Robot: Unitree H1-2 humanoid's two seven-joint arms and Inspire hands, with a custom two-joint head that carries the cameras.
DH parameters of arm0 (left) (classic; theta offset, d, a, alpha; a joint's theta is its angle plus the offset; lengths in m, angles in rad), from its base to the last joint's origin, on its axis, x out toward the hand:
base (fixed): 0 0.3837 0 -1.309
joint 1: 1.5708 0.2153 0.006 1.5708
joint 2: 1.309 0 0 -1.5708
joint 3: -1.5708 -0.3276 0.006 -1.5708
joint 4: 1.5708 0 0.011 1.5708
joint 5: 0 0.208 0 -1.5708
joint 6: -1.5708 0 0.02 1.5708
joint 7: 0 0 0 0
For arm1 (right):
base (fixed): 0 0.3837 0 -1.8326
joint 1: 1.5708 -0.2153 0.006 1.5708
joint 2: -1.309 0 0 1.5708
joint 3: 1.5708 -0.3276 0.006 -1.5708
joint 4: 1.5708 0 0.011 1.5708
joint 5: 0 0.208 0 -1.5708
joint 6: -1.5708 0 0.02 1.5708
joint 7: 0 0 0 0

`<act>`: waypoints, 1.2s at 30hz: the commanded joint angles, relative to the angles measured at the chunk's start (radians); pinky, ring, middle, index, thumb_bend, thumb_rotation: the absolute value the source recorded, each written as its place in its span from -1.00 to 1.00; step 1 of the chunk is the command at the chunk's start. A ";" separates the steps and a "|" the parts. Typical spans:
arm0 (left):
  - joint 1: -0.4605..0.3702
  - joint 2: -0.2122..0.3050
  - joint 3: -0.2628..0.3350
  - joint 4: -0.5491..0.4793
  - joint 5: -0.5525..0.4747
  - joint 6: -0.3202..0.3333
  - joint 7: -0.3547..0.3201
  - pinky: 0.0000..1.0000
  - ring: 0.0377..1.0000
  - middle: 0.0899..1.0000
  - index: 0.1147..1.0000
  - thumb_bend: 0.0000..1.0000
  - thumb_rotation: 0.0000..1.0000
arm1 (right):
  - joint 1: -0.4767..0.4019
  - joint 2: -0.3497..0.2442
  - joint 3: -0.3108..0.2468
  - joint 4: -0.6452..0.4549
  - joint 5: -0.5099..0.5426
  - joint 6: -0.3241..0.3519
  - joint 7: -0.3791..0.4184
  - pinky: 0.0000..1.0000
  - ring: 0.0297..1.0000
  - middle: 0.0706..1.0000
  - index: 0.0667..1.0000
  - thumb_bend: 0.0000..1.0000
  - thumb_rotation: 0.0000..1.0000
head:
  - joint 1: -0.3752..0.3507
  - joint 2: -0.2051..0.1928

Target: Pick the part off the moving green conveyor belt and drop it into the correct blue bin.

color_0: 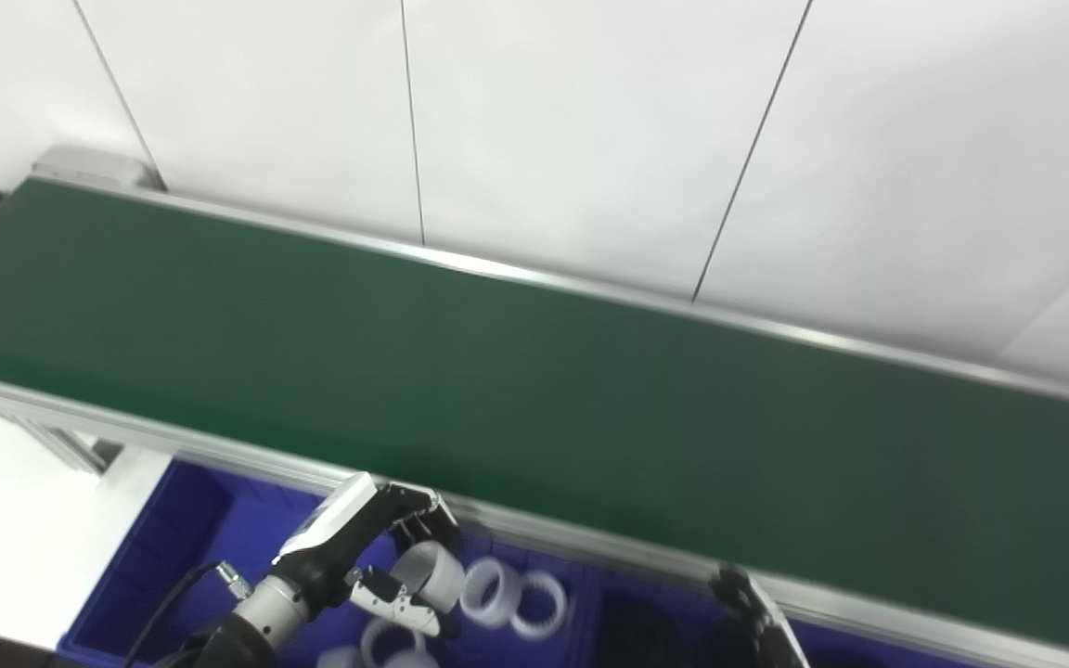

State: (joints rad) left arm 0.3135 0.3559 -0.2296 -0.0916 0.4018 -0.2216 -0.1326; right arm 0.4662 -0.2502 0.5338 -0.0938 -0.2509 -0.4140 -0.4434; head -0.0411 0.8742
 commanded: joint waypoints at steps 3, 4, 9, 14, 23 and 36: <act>-0.039 0.041 -0.022 0.031 0.030 -0.105 -0.009 -0.22 -0.20 -0.13 -0.10 -0.01 -1.00 | 0.023 0.042 -0.051 -0.061 -0.025 -0.043 0.062 0.52 0.61 0.59 0.63 0.67 -0.10 | -0.058 0.039; -0.043 0.046 -0.026 0.027 0.030 -0.096 -0.021 -0.22 -0.20 -0.13 -0.10 -0.01 -1.00 | 0.027 0.051 -0.062 -0.068 -0.030 -0.039 0.075 0.52 0.61 0.59 0.63 0.68 -0.10 | -0.066 0.048; -0.064 0.063 -0.044 0.000 0.053 -0.106 -0.054 -0.16 -0.17 -0.12 -0.11 0.00 -1.00 | 0.038 0.100 -0.109 -0.102 -0.048 -0.011 0.134 0.47 0.59 0.58 0.63 0.68 -0.10 | -0.101 0.095; -0.074 0.068 -0.074 -0.028 0.178 -0.072 -0.076 -0.05 -0.15 -0.05 -0.13 -0.01 -1.00 | 0.047 0.135 -0.148 -0.120 -0.052 -0.004 0.187 0.45 0.59 0.58 0.63 0.68 -0.12 | -0.104 0.109; -0.071 0.041 -0.059 -0.033 0.269 -0.026 -0.054 0.72 0.84 0.88 0.92 -0.04 -0.20 | 0.059 0.177 -0.198 -0.117 -0.075 -0.007 0.236 0.45 0.58 0.56 0.63 0.68 -0.08 | -0.131 0.097; -0.052 0.000 -0.009 -0.011 -0.112 -0.078 -0.110 0.85 1.00 1.00 1.00 0.33 0.70 | 0.079 0.198 -0.220 -0.125 -0.070 0.048 0.310 0.52 0.66 0.66 0.72 0.74 -0.03 | -0.158 0.081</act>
State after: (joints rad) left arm 0.2732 0.3438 -0.2388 -0.0861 0.3540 -0.2413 -0.2303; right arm 0.5362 -0.0543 0.3096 -0.1812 -0.3299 -0.3817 -0.1614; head -0.2010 0.9557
